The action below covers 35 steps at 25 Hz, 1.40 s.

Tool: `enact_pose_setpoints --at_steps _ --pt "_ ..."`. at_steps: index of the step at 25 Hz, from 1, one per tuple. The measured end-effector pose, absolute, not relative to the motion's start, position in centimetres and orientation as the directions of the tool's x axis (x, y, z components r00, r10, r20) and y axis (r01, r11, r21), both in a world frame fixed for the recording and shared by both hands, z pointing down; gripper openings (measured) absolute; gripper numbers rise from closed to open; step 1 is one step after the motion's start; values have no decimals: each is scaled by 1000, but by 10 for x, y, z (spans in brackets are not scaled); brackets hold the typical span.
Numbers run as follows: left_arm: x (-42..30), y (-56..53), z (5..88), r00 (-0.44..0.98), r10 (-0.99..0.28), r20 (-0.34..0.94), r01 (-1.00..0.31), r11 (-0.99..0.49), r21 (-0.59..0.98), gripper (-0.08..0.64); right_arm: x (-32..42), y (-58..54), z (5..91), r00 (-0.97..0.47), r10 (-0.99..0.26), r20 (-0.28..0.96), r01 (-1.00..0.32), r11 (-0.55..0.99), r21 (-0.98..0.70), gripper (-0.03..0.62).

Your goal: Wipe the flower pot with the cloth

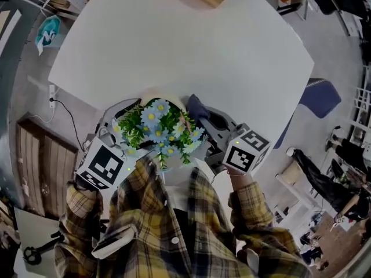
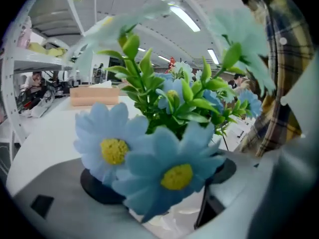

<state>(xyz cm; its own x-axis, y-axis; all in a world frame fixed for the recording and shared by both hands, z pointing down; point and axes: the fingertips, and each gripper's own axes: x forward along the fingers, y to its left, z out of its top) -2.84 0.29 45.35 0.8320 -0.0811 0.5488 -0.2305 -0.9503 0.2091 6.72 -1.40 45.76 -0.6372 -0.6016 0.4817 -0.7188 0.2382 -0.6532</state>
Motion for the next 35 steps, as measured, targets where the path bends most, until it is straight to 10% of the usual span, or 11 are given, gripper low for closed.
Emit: enact_pose_setpoints --at_steps 25,35 --pt "27 -10 453 673 504 542 471 -856 212 440 59 -105 460 -841 -196 504 -521 542 -659 25" --pt "34 -16 453 668 540 512 497 -836 234 442 46 -116 469 -821 -50 569 -490 574 -656 25"
